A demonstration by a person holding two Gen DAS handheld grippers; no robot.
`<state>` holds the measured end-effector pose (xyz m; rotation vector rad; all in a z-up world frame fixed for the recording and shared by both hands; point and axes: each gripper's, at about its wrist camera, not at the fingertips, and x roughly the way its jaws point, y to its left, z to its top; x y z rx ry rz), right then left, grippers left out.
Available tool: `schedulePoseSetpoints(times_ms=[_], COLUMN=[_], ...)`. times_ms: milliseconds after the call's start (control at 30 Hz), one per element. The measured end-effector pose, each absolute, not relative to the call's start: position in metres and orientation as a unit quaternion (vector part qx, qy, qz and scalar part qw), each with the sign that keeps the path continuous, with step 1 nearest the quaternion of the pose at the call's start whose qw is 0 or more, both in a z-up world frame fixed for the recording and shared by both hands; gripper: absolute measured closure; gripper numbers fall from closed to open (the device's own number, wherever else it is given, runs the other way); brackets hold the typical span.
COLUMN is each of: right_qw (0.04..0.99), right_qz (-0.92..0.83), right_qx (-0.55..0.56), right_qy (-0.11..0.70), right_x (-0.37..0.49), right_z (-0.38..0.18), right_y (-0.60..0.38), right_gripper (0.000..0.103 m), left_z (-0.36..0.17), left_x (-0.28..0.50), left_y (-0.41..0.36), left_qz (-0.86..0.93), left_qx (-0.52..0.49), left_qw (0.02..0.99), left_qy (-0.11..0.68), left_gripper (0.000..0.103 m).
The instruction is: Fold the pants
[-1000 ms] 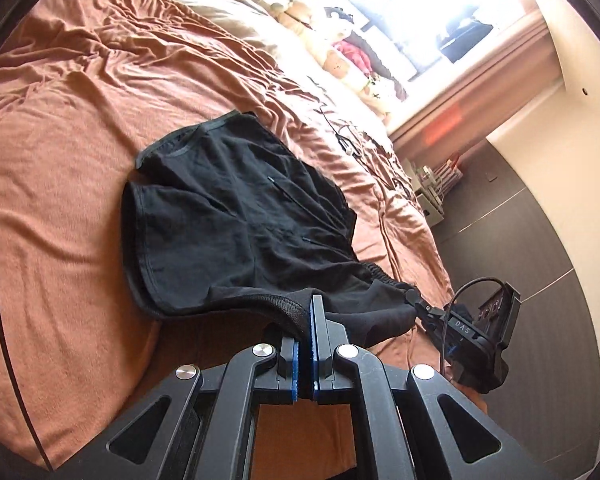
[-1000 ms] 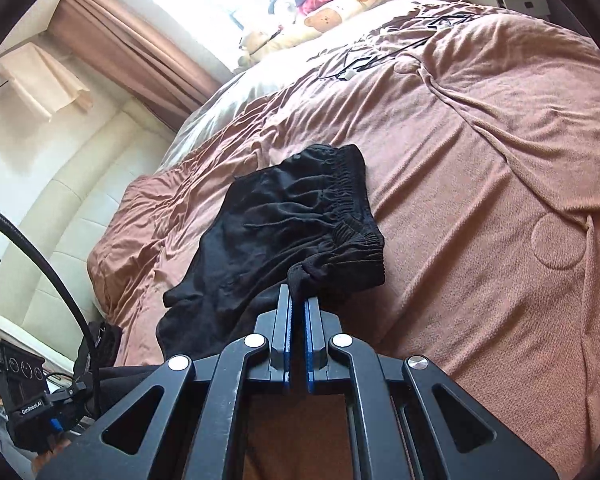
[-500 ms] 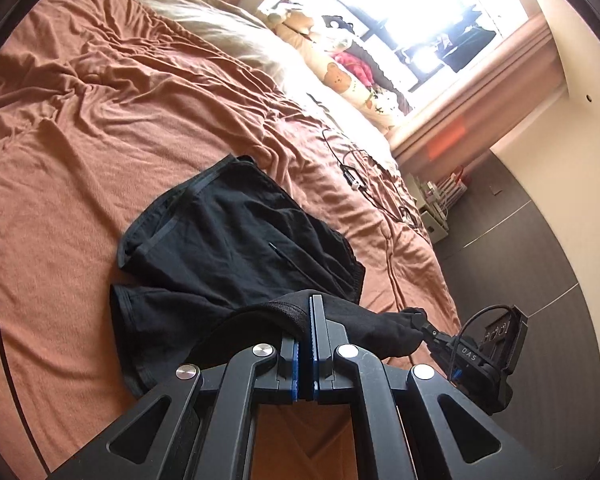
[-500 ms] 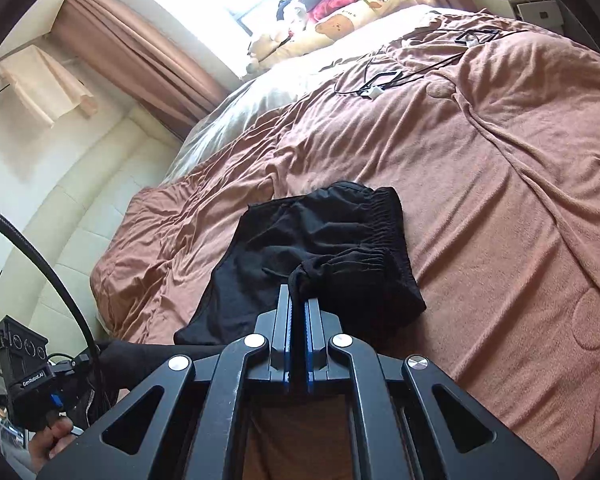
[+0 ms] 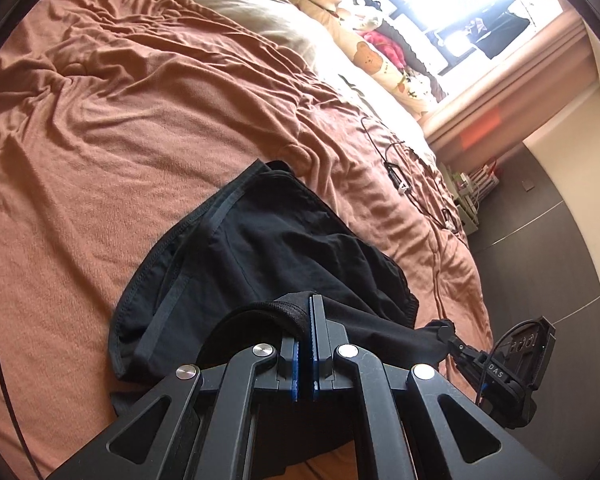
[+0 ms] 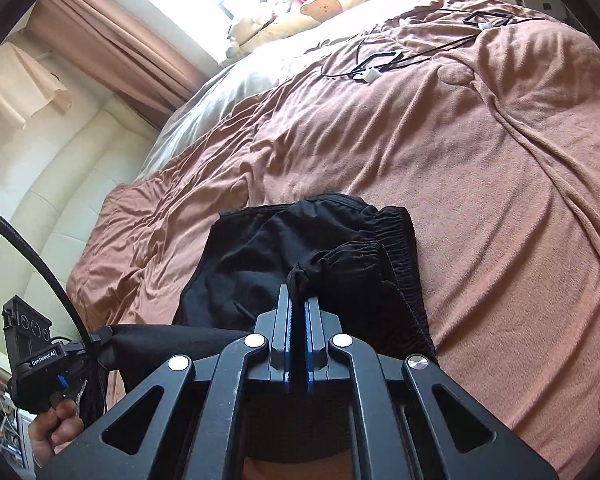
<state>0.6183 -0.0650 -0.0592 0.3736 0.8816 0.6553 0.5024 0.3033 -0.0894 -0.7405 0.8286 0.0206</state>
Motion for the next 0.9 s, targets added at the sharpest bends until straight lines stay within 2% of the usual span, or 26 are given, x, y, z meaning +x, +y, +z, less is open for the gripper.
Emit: schedulePoseSetpoints(times_ms=[200,267,300,333,367,400,433,633,900], right_qw=[0.831,0.827,0.827,0.828,0.831,0.836,0.840,0.856,0.863], right_qz=[0.302,0.306,0.311,0.315,0.319,0.321,0.323,0.309,0.282], right_qx=[0.174,0.164,0.159,0.154,0.150,0.146,0.143,0.116,0.058], right_qy=[0.433,0.442,0.442,0.438,0.430,0.420,0.411,0.399,0.415], right_x=[0.648,0.655,0.656,0.655,0.654,0.652,0.649,0.642,0.643], right_z=[-0.078,-0.079,-0.077,-0.073,-0.068,-0.063,-0.059,-0.052,-0.055], right_y=[-0.048,-0.040,-0.037,-0.035,-0.035,-0.036,-0.037,-0.055,-0.059], right_gripper=[0.100,0.095,0.089,0.075,0.066,0.048,0.041,0.041,0.041], left_z=[-0.114,-0.117,-0.117,-0.116,-0.114,-0.110,-0.106,-0.096,-0.112], left_x=[0.545,0.554,0.556,0.557,0.557,0.557,0.555,0.559,0.579], left_y=[0.314,0.316,0.317,0.318,0.318,0.318,0.319,0.315,0.301], left_qz=[0.028,0.038,0.037,0.036,0.041,0.048,0.054,0.054,0.025], left_qx=[-0.331,-0.316,-0.311,-0.304,-0.293,-0.281,-0.271,-0.183,-0.050], left_qw=[0.842,0.839,0.840,0.841,0.844,0.848,0.853,0.867,0.866], left_qy=[0.426,0.441,0.444,0.446,0.448,0.448,0.443,0.461,0.497], left_gripper=[0.099,0.098,0.092,0.079,0.068,0.046,0.037,0.036,0.036])
